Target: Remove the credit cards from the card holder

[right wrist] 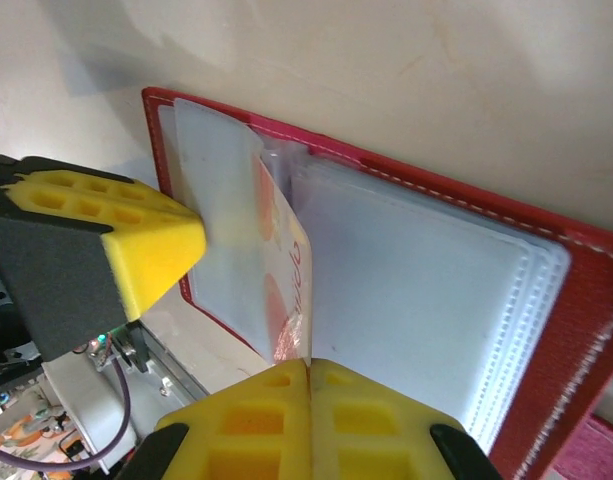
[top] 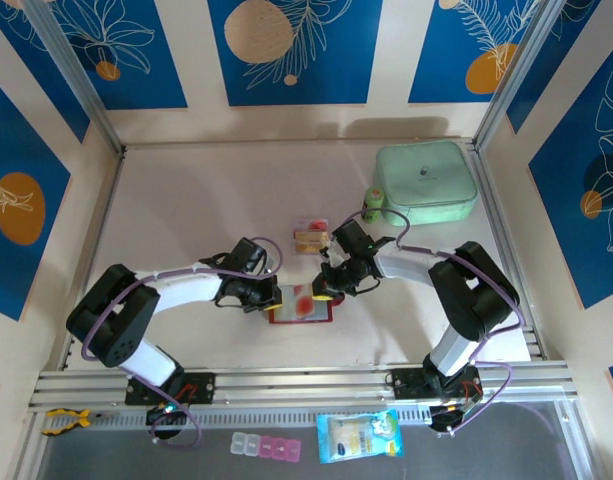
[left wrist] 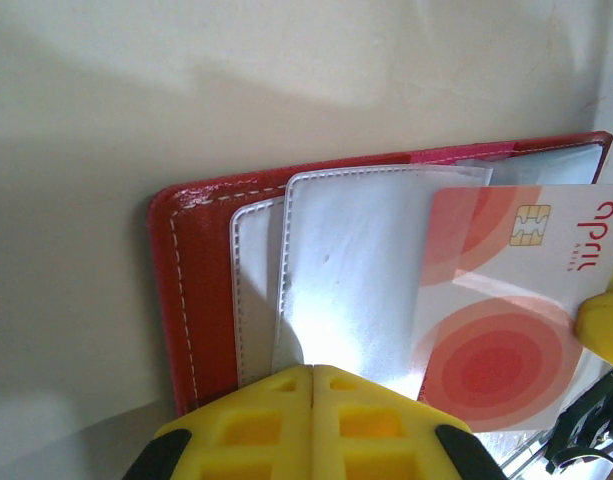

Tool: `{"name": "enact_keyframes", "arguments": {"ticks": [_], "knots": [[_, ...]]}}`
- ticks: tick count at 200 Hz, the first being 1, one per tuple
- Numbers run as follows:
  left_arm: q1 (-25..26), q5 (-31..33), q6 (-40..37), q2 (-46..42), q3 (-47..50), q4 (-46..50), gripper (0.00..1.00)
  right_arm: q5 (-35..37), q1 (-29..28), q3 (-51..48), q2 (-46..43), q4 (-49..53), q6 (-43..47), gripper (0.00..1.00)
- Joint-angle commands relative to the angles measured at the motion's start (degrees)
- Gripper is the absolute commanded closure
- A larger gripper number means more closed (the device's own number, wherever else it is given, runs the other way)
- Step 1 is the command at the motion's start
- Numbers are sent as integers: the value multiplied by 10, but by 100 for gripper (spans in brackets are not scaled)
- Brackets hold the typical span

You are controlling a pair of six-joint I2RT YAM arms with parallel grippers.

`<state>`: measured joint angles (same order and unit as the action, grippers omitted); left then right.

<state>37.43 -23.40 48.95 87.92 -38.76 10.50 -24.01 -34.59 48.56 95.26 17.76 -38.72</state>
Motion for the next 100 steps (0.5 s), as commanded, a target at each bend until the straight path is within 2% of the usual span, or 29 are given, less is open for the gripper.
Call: {"name": "enact_keyframes", "arguments": {"ticks": [1, 100], "knots": [[4, 24, -6, -11, 3, 38, 97, 12, 2, 24, -20, 61, 31, 100], [4, 12, 15, -42, 15, 15, 93, 40, -19, 92, 13, 144, 62, 100]]}}
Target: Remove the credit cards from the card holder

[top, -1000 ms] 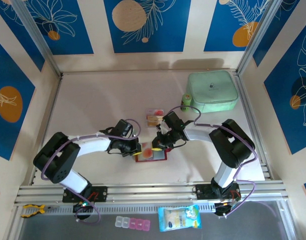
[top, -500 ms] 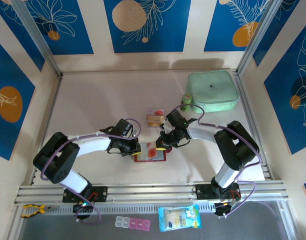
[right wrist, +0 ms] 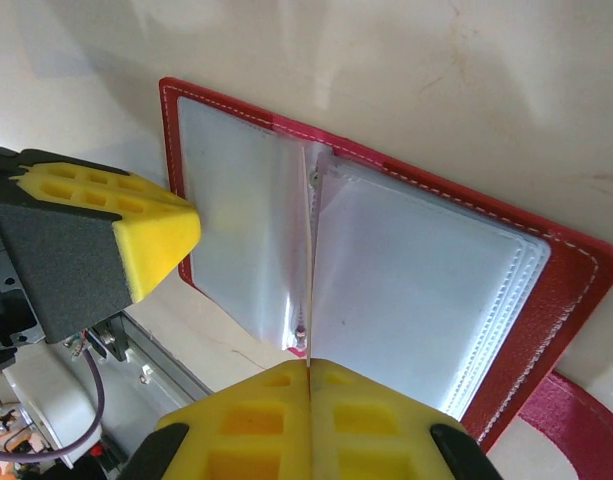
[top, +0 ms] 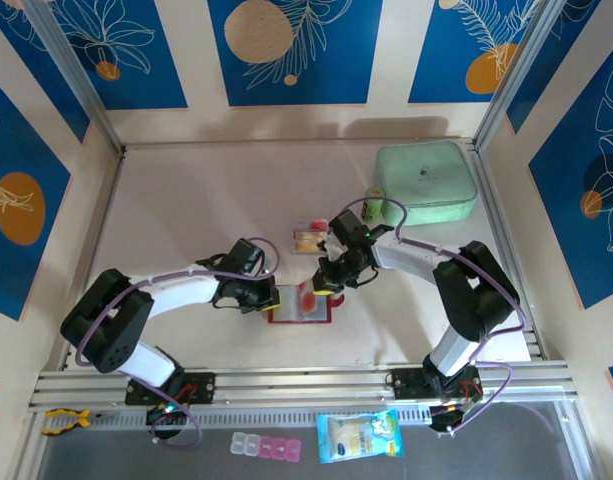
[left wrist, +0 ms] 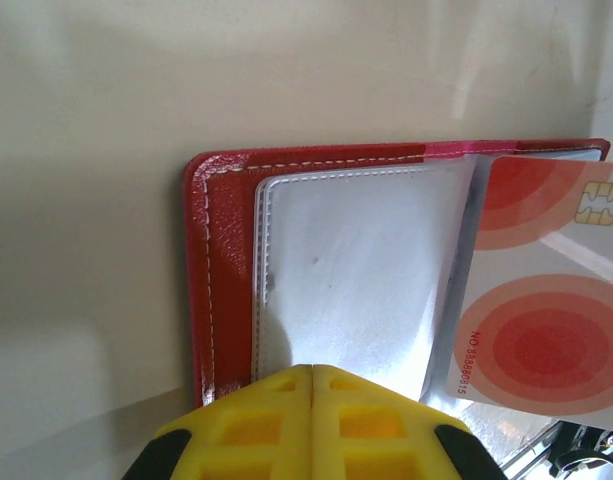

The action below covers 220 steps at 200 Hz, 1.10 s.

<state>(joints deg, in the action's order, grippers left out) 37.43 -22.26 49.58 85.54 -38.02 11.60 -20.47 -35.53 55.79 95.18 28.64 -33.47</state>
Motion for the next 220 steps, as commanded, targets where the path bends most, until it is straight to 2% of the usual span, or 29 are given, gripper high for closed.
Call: {"name": "enact_keyframes", "arguments": {"ticks": [1, 42, 80, 98, 148, 220], "knots": [[4, 1, 9, -18, 8, 4, 93, 4, -10, 20, 14, 35, 9, 100], [3, 5, 10, -32, 13, 4, 91, 25, -28, 42, 30, 50, -10, 100], [3, 6, 10, -35, 17, -1, 90, 45, -45, 45, 32, 43, -58, 90], [2, 5, 7, -34, 16, -4, 90, 46, -53, 44, 29, 33, -74, 88], [1, 0, 2, -31, 19, -7, 91, 55, -66, 42, 30, 24, -90, 88], [-5, 5, -2, -47, 23, 0, 91, 86, -62, 53, -14, 69, -77, 96]]}}
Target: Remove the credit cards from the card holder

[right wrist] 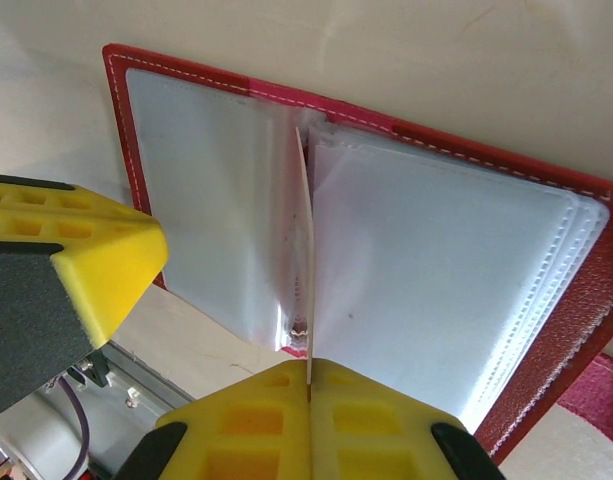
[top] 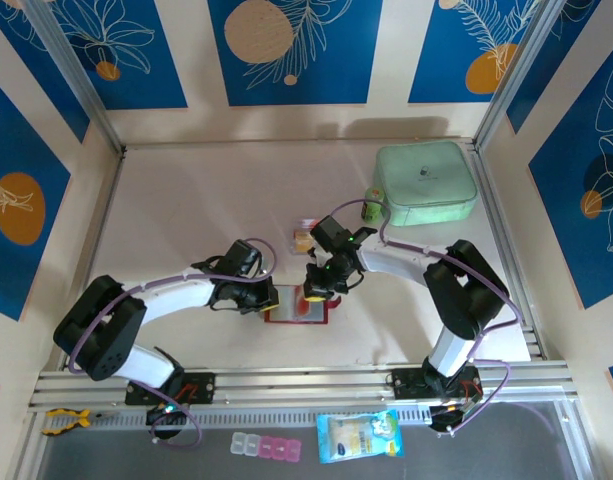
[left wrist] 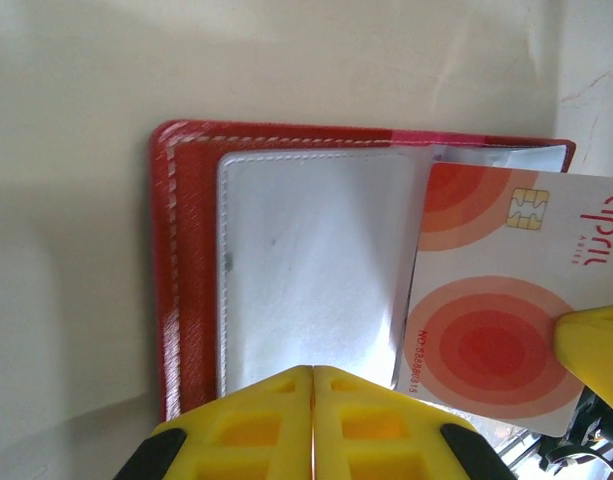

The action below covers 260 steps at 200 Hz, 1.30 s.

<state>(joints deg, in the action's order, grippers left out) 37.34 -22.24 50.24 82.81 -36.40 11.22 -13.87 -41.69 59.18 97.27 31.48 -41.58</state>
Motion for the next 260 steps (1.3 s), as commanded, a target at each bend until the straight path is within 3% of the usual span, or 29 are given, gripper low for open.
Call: {"name": "enact_keyframes", "arguments": {"ticks": [1, 48, 71, 105, 139, 178, 212, 260], "knots": [[-4, 5, -8, -21, 7, 3, 91, 21, 0, 19, -37, 42, 5, 95], [-11, 22, -17, -48, 9, 26, 90, 15, 35, 52, -67, 109, 117, 97], [-14, 23, -19, -55, 11, 31, 90, 13, 50, 92, -53, 162, 238, 97], [-16, 24, -20, -63, 13, 36, 90, 105, 50, 166, -15, 235, 412, 100], [-19, 27, -25, -71, 14, 45, 90, 126, 50, 208, 11, 250, 595, 100], [-22, 32, -25, -84, 20, 52, 90, 166, 49, 278, 50, 287, 742, 100], [-24, 33, -24, -92, 24, 55, 90, 208, 50, 312, 71, 275, 830, 100], [-24, 40, -19, -105, 25, 62, 89, 195, 85, 419, 135, 302, 880, 100]]}}
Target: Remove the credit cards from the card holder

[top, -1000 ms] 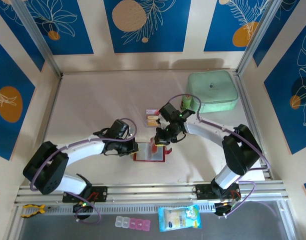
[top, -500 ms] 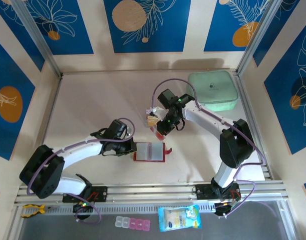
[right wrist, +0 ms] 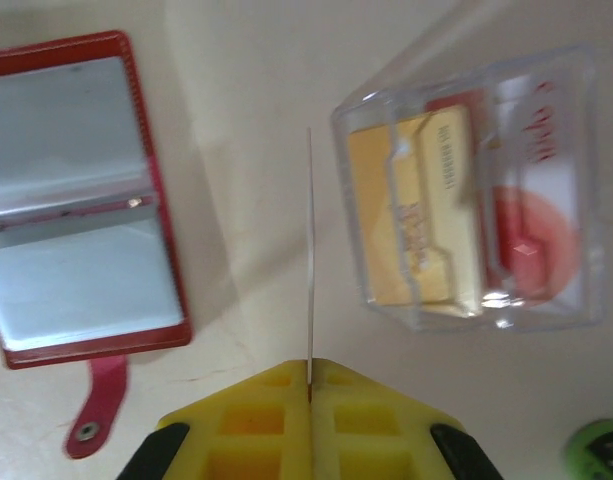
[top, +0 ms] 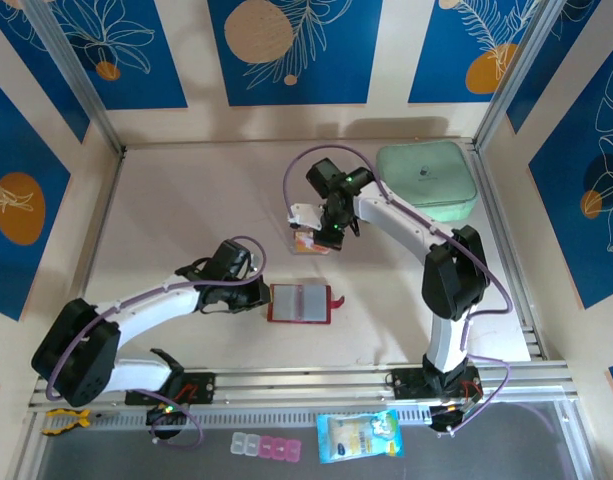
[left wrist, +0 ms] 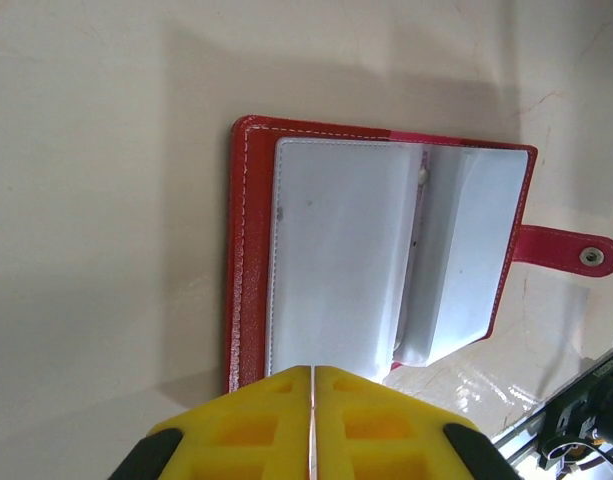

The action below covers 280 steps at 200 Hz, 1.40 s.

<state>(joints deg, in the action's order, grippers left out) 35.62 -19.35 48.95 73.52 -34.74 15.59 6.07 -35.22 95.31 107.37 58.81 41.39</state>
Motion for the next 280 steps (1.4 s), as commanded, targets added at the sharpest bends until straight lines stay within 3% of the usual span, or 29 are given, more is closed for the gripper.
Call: {"name": "enact_keyframes", "arguments": {"ticks": [1, 104, 169, 211, 280], "knots": [[-6, 11, -6, -12, 8, 19, 89, -5, 22, 61, 37, 30, 51, 100], [-8, 18, -4, -15, 7, 33, 89, -68, 69, 241, 177, 73, 88, 100], [-13, 20, -6, -16, 10, 35, 89, -62, 73, 208, 192, 53, 84, 96], [-14, 18, -7, -13, 8, 32, 89, -53, 73, 194, 190, 45, 69, 89], [-32, 25, -30, -9, -2, 39, 87, -37, 74, 118, 130, -7, 19, 83]]}}
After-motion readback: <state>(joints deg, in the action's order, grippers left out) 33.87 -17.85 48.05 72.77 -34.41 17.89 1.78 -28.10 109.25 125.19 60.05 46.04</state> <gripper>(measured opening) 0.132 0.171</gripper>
